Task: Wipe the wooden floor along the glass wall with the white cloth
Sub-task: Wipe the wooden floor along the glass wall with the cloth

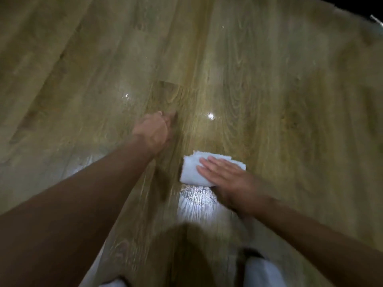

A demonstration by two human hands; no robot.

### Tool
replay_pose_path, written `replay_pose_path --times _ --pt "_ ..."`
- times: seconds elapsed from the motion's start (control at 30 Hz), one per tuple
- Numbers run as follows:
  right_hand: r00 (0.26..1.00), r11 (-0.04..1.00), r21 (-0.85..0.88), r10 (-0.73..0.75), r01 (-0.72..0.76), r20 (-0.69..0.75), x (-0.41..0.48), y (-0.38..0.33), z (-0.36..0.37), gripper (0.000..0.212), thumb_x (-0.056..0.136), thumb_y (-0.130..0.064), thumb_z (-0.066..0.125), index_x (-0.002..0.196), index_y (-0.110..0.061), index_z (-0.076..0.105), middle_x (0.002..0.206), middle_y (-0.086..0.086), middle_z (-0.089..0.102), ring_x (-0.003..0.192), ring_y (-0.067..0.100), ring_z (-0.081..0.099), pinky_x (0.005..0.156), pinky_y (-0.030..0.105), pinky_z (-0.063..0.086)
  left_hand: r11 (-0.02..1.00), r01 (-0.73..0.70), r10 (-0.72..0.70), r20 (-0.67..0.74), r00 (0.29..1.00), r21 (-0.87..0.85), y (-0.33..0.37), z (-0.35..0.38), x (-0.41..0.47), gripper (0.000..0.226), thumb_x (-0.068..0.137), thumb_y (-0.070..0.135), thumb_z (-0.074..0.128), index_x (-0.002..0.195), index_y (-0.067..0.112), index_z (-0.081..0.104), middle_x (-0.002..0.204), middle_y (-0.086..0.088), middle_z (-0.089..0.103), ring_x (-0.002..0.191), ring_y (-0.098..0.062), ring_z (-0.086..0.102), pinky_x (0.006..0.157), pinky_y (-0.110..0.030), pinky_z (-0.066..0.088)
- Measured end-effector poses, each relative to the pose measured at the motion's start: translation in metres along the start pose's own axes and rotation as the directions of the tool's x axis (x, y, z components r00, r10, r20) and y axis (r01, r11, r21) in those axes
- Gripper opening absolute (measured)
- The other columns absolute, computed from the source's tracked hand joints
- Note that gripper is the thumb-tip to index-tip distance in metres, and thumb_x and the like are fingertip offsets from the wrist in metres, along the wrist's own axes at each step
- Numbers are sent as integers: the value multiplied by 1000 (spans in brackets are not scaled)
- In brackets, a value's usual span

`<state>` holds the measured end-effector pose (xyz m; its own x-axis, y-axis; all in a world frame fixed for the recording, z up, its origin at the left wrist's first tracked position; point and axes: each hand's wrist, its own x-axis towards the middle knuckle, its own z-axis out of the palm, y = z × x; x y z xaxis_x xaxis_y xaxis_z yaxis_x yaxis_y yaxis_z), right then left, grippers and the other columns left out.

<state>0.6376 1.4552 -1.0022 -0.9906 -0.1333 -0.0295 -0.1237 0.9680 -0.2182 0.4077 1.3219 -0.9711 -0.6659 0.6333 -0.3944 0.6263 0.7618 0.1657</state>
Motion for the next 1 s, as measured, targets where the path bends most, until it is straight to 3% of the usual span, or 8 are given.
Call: replay_pose_path --times 0.07,0.27,0.4,0.53,0.67,0.73,0.87,1.0 --pt "997 997 -18 72 -72 25 8 39 -18 55 82 -12 62 136 -10 51 143 11 47 134 29 43 107 39 39 984 -25 21 25 999 179 14 -4 5 51 103 38 27 147 14 31 134 -19 51 123 -35 50 101 -40 40" --pt "863 857 229 493 -461 -108 67 57 -16 68 82 -8 53 146 -8 29 158 11 20 147 23 15 121 36 10 899 -133 25 255 967 417 32 -4 14 100 82 77 31 151 7 11 158 -15 14 143 -40 20 110 -49 32" --pt "924 918 187 371 -350 -94 35 -6 9 66 85 -13 44 148 -5 26 157 16 19 147 29 12 121 43 12 911 -91 -14 250 968 403 29 0 0 104 85 70 35 150 3 -10 153 -34 4 142 -46 13 113 -50 22" --pt "985 978 125 170 -165 -34 14 13 3 60 84 -10 39 144 -8 37 154 14 29 144 28 24 120 43 15 955 -72 7 220 975 289 24 17 -10 82 92 63 32 149 30 -17 154 -31 -12 140 -53 4 111 -56 22" --pt "782 787 193 612 -586 -119 42 86 -16 59 90 -2 44 147 -8 29 157 14 20 147 27 15 121 37 3 969 -185 145 232 962 163 26 27 3 75 95 38 49 151 31 -1 158 -9 -19 145 -39 -9 111 -64 9" --pt "711 727 195 686 -659 -156 55 81 -13 60 92 -6 41 149 -5 21 159 15 12 148 27 7 121 38 2 960 -274 254 231 939 59 37 28 8 73 92 24 49 152 30 8 160 -5 -12 147 -32 -8 116 -60 2" --pt "866 873 172 480 -455 -142 24 17 11 65 84 -3 52 146 -1 30 155 19 22 147 30 13 119 48 16 935 -344 353 143 925 -79 62 14 10 72 91 24 50 152 21 14 160 -11 6 147 -29 9 116 -51 9" --pt "996 993 92 75 -78 37 -43 19 8 53 89 -9 41 143 -7 37 151 15 34 143 25 27 120 39 16 931 -320 293 161 942 175 95 3 13 48 99 22 37 146 24 31 144 -18 40 134 -38 37 109 -47 31"
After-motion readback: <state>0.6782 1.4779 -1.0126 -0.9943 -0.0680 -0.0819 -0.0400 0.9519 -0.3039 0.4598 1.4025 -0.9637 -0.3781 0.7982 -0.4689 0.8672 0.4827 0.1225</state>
